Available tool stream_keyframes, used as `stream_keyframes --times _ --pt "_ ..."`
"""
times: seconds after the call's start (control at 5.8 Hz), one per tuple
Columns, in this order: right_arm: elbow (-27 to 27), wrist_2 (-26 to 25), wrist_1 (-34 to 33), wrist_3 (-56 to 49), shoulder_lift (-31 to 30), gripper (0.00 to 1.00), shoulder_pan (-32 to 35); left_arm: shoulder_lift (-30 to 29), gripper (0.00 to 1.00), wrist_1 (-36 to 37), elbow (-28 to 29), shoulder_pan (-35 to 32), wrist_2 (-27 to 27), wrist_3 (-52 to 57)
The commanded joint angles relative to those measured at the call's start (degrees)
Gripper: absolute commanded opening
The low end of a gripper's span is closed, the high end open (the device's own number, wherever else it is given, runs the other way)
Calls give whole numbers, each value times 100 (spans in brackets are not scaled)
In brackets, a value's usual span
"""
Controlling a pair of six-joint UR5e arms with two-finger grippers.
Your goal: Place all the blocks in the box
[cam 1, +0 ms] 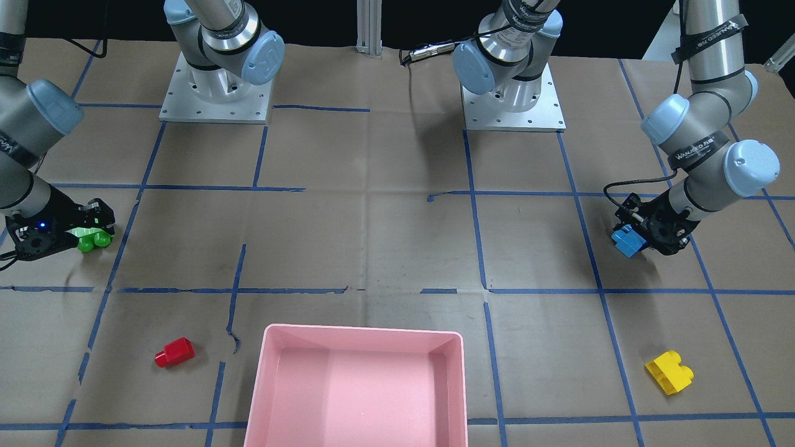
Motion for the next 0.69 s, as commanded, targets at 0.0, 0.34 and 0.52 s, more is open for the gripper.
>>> stream_keyframes --times 0.0,0.34,0.52 --pt "-64 17 -59 80 -24 44 0 186 0 153 104 -84 -50 -79" --pt "-570 9 -8 500 -130 44 17 327 0 94 533 -634 -576 -1170" --pt "-1061 17 776 912 -339 45 70 389 0 41 875 -1326 -682 -2300"
